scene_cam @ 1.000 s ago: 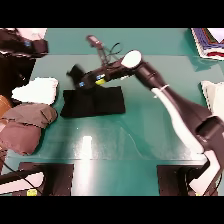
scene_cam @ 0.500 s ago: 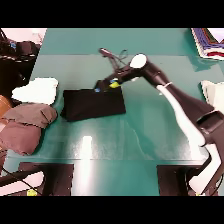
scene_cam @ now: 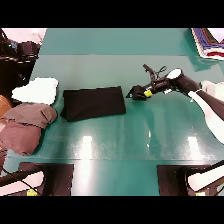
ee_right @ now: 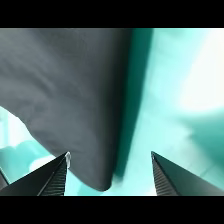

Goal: Fold the shirts.

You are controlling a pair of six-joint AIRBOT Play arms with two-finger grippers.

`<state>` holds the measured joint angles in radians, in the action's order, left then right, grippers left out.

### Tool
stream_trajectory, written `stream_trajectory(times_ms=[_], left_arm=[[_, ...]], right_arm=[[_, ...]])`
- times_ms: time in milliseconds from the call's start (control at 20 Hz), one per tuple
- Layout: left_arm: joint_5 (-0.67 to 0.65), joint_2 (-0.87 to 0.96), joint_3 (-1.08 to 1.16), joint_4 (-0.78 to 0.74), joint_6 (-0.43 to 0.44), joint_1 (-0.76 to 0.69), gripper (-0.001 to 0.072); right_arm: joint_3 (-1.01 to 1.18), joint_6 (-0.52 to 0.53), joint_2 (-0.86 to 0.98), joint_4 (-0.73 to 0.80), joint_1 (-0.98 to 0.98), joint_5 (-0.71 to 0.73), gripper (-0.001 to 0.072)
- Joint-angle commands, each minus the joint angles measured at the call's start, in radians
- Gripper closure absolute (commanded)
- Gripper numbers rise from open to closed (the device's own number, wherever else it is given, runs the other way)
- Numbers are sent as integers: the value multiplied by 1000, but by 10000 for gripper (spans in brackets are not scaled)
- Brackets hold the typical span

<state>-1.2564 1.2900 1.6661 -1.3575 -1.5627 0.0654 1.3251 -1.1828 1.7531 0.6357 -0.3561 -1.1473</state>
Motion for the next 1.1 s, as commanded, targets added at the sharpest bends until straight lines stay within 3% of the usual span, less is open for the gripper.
stream_trajectory(times_ms=[0,200,250,350,400,700,1050], left_arm=[[11,0,-1,16,0,1,681],[8,0,-1,32,0,1,681],[6,0,-1,33,0,1,681],[3,0,-1,34,0,-3,682],[4,0,-1,42,0,-12,682],[29,0,-1,48,0,-175,682],[76,0,-1,49,-1,-356,681]], right_arm=[[13,-2,76,-43,-42,16,119],[181,-5,198,-111,-161,39,163],[219,-5,218,-119,-178,51,233],[295,-3,253,-109,-200,50,552],[322,-2,263,-111,-201,44,673],[307,-9,114,-25,-72,52,695],[60,-21,-266,138,464,101,694]])
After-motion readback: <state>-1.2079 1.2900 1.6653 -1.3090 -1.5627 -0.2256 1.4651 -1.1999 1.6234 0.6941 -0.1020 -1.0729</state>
